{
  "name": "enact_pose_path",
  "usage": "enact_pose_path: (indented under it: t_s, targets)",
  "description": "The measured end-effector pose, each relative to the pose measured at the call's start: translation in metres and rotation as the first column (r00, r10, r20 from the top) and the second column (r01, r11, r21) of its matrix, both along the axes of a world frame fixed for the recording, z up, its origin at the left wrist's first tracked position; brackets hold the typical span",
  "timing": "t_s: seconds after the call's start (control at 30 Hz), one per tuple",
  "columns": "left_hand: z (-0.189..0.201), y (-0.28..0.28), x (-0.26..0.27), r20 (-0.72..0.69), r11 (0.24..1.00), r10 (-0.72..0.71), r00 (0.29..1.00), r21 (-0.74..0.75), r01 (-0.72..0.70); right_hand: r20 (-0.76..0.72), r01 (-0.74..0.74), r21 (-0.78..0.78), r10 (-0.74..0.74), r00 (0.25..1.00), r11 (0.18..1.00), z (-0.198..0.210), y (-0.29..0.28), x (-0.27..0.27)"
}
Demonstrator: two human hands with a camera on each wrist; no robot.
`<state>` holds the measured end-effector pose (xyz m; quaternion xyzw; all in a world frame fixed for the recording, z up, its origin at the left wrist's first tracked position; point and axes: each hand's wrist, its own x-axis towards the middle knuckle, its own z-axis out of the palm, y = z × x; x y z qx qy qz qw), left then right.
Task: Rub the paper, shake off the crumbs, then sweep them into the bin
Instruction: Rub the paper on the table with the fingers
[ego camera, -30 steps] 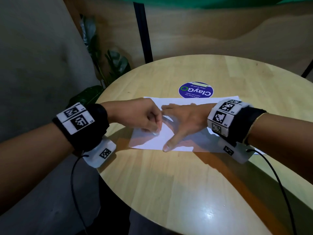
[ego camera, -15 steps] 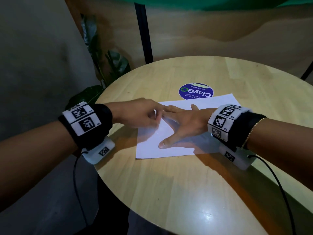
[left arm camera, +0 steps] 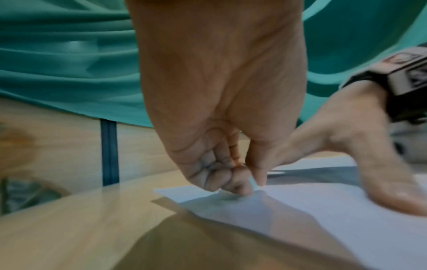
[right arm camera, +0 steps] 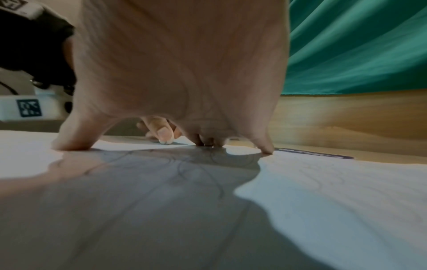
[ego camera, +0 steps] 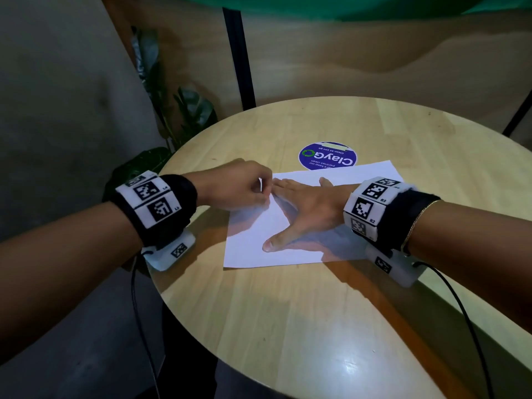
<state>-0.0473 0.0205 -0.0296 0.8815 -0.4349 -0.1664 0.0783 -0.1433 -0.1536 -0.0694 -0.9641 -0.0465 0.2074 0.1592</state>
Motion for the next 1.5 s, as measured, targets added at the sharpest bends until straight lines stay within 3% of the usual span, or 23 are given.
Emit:
enact_pose_path:
  t_s: [0.13, 0.27, 0.4, 0.5, 0.67, 0.8, 0.93, 1.07, 1.2, 1.3, 1.33, 1.43, 1.5]
  targets:
    - [-0.004, -0.003, -0.01, -0.182, 0.996, -0.053, 0.982, 0.061, 0.065, -0.01, 0.012, -0.023, -0.012, 1.0, 1.0, 0.003, 0.002, -0.003]
    - [0.0, -0.002, 0.002, 0.001, 1.0, 0.0, 1.0, 0.019, 0.0, -0.001, 0.018, -0.087, -0.019, 1.0, 0.996, 0.005, 0.004, -0.004]
    - [-0.003, -0.007, -0.009, -0.183, 0.993, -0.074, 0.98, 0.079, 0.09, 0.004, 0.025, -0.08, -0.025, 1.0, 0.996, 0.004, 0.006, -0.005]
    - [0.0, -0.008, -0.001, 0.01, 1.0, -0.026, 1.0, 0.009, 0.026, 0.02, 0.032, -0.083, -0.03, 0.999, 0.996, 0.003, 0.007, -0.006]
    - [-0.002, -0.015, -0.011, -0.184, 0.993, -0.085, 0.979, 0.069, 0.099, -0.008, 0.021, -0.093, -0.022, 1.0, 0.995, 0.002, 0.006, -0.003]
    - [-0.002, -0.016, -0.001, -0.013, 1.0, -0.007, 1.0, -0.013, 0.007, -0.003, 0.025, -0.1, -0.026, 1.0, 0.995, 0.004, 0.008, -0.005]
    - [-0.005, -0.017, -0.008, -0.203, 0.998, -0.036, 0.979, 0.052, 0.047, -0.006, 0.021, -0.098, -0.022, 1.0, 0.995, 0.004, 0.008, -0.004]
    - [-0.006, -0.015, -0.001, -0.007, 0.999, 0.038, 0.999, -0.034, -0.039, 0.013, 0.039, -0.108, -0.037, 0.999, 0.993, 0.002, 0.008, -0.004]
    - [-0.005, -0.014, -0.009, -0.205, 0.999, -0.001, 0.979, 0.047, 0.011, -0.008, 0.024, -0.099, -0.025, 1.0, 0.995, 0.003, 0.008, -0.004]
    - [0.002, -0.009, 0.006, 0.005, 0.996, 0.092, 0.996, 0.017, -0.092, -0.01, 0.002, -0.124, -0.004, 1.0, 0.992, 0.011, 0.006, -0.005]
    - [0.002, -0.007, 0.007, -0.001, 0.994, 0.107, 0.994, 0.013, -0.107, -0.028, -0.019, -0.118, 0.016, 0.999, 0.993, 0.014, 0.005, -0.006]
    - [0.0, -0.002, -0.001, -0.279, 0.996, 0.04, 0.959, 0.092, -0.014, -0.092, -0.034, -0.097, 0.025, 0.995, 0.995, 0.023, 0.001, -0.004]
    - [0.001, 0.001, 0.001, -0.258, 0.997, 0.032, 0.966, 0.083, -0.011, -0.118, -0.027, -0.082, 0.017, 0.993, 0.996, 0.026, 0.0, -0.003]
